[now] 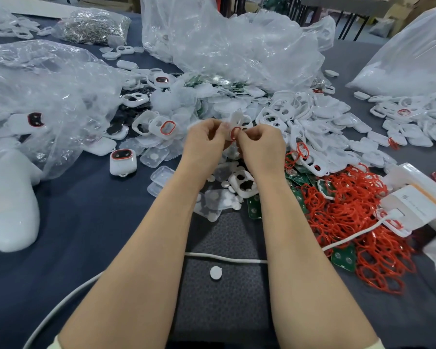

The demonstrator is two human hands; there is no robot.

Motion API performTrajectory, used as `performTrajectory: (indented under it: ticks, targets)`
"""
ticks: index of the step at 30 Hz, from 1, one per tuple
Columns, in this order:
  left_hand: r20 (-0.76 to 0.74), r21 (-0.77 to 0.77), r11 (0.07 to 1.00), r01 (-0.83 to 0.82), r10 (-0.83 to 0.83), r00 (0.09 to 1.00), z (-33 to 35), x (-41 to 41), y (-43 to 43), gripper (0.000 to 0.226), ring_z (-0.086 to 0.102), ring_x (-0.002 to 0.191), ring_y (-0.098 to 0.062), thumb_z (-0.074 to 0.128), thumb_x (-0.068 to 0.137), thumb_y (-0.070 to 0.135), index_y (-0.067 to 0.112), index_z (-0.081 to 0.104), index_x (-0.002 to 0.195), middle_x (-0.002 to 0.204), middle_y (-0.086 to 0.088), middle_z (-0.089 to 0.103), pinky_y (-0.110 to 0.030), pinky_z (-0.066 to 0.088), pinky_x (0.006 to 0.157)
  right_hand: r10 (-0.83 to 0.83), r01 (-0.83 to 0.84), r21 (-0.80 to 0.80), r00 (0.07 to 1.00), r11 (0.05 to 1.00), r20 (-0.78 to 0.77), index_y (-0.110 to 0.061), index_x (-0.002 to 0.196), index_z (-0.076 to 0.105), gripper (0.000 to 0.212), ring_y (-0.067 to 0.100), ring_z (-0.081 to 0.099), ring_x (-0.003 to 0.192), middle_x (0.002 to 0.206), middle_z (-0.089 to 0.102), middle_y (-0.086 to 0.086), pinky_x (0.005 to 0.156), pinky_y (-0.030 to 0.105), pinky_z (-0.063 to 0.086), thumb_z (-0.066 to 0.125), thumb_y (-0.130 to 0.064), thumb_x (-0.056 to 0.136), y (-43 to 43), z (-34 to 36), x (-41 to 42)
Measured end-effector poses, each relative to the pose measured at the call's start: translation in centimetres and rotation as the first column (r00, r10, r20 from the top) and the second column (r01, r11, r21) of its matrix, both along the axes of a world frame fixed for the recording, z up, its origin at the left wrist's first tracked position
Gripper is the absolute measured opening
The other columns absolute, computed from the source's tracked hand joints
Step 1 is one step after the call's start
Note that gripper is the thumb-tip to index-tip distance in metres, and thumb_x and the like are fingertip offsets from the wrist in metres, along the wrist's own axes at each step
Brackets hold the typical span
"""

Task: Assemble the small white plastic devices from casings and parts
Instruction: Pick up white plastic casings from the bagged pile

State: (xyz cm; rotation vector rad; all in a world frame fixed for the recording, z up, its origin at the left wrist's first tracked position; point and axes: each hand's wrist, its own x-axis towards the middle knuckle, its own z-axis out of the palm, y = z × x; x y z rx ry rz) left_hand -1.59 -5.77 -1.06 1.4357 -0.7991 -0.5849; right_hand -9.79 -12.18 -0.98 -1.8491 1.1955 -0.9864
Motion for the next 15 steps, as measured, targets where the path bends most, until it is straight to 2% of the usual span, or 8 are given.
performTrajectory:
  ticks: [2, 3, 6, 8, 10, 12, 14, 15]
  targets:
    - [0.148, 0.024, 1.000, -0.004, 0.000, 0.989, 0.04, -0.12, 0.01, 0.017, 0.066, 0.088, -0.023, 0.053, 0.098, 0.018, 0.013, 0.063, 0.086, 0.084, -0.005, 0.068, -0.036, 0.053, 0.088, 0.005, -0.006, -0.011, 0.999, 1.000, -0.044, -0.005, 0.078, 0.071, 0.023, 0.019, 0.062, 0.073, 0.072, 0.067, 0.005, 0.065, 0.026, 0.045, 0.064, -0.024, 0.088, -0.19, 0.15, -0.16]
    - [0.214, 0.036, 0.999, 0.000, -0.008, 0.977, -0.01, -0.17, 0.01, 0.015, 0.065, 0.084, -0.019, 0.055, 0.097, 0.021, 0.012, 0.064, 0.089, 0.083, -0.002, 0.067, -0.030, 0.053, 0.083, 0.010, -0.011, -0.009, 0.998, 1.000, -0.062, -0.004, 0.079, 0.071, 0.022, 0.021, 0.063, 0.075, 0.074, 0.069, 0.007, 0.068, 0.027, 0.047, 0.062, -0.022, 0.088, -0.26, 0.25, -0.21]
    - [0.358, 0.048, 0.999, -0.018, 0.000, 0.934, -0.19, -0.20, -0.04, 0.016, 0.057, 0.069, 0.006, 0.057, 0.096, 0.021, 0.008, 0.065, 0.091, 0.075, 0.010, 0.062, -0.007, 0.042, 0.065, 0.041, -0.044, -0.027, 0.992, 0.999, -0.122, -0.002, 0.078, 0.071, 0.023, 0.024, 0.061, 0.072, 0.075, 0.070, 0.014, 0.065, 0.030, 0.045, 0.059, -0.019, 0.088, -0.34, 0.37, -0.32]
    - [0.418, 0.033, 0.997, -0.074, 0.053, 0.907, -0.36, -0.12, -0.02, 0.016, 0.056, 0.064, 0.009, 0.055, 0.097, 0.020, 0.009, 0.063, 0.088, 0.073, 0.010, 0.061, -0.003, 0.038, 0.059, 0.087, -0.093, -0.032, 0.983, 0.995, -0.160, 0.005, 0.071, 0.068, 0.031, 0.032, 0.057, 0.066, 0.069, 0.066, 0.020, 0.060, 0.034, 0.043, 0.058, -0.019, 0.088, -0.14, 0.37, -0.26]
    - [0.465, 0.021, 0.994, -0.108, 0.086, 0.881, -0.39, 0.00, 0.06, 0.017, 0.057, 0.068, 0.001, 0.053, 0.098, 0.020, 0.009, 0.061, 0.088, 0.075, 0.007, 0.062, -0.003, 0.038, 0.058, 0.143, -0.143, 0.012, 0.974, 0.990, -0.178, 0.009, 0.068, 0.065, 0.036, 0.031, 0.050, 0.058, 0.063, 0.061, 0.022, 0.058, 0.033, 0.040, 0.056, -0.020, 0.088, -0.07, 0.49, -0.33]
    - [0.476, 0.024, 0.994, -0.110, 0.085, 0.875, -0.34, 0.23, 0.13, 0.018, 0.056, 0.069, -0.007, 0.051, 0.099, 0.023, 0.013, 0.058, 0.086, 0.074, 0.009, 0.060, -0.006, 0.039, 0.059, 0.219, -0.206, 0.104, 0.967, 0.973, -0.133, 0.011, 0.072, 0.063, 0.035, 0.024, 0.047, 0.058, 0.064, 0.058, 0.023, 0.060, 0.033, 0.040, 0.056, -0.018, 0.090, -0.25, 0.71, -0.63]
    - [0.410, 0.022, 0.996, -0.084, 0.068, 0.910, -0.26, 0.46, 0.15, 0.020, 0.060, 0.072, -0.012, 0.048, 0.100, 0.026, 0.016, 0.054, 0.084, 0.074, 0.010, 0.060, -0.016, 0.046, 0.069, 0.293, -0.287, 0.225, 0.956, 0.931, 0.008, 0.010, 0.070, 0.060, 0.035, 0.022, 0.045, 0.056, 0.062, 0.056, 0.017, 0.055, 0.031, 0.040, 0.055, -0.016, 0.093, -0.26, 0.92, -0.86]
    - [0.365, 0.016, 0.997, -0.070, 0.059, 0.929, -0.24, 0.49, 0.11, 0.020, 0.062, 0.077, -0.016, 0.047, 0.101, 0.026, 0.016, 0.054, 0.085, 0.075, 0.007, 0.060, -0.026, 0.051, 0.075, 0.300, -0.314, 0.279, 0.950, 0.908, 0.090, 0.005, 0.067, 0.058, 0.033, 0.020, 0.045, 0.052, 0.060, 0.055, 0.012, 0.049, 0.028, 0.040, 0.055, -0.014, 0.093, -0.16, 0.96, -0.87]
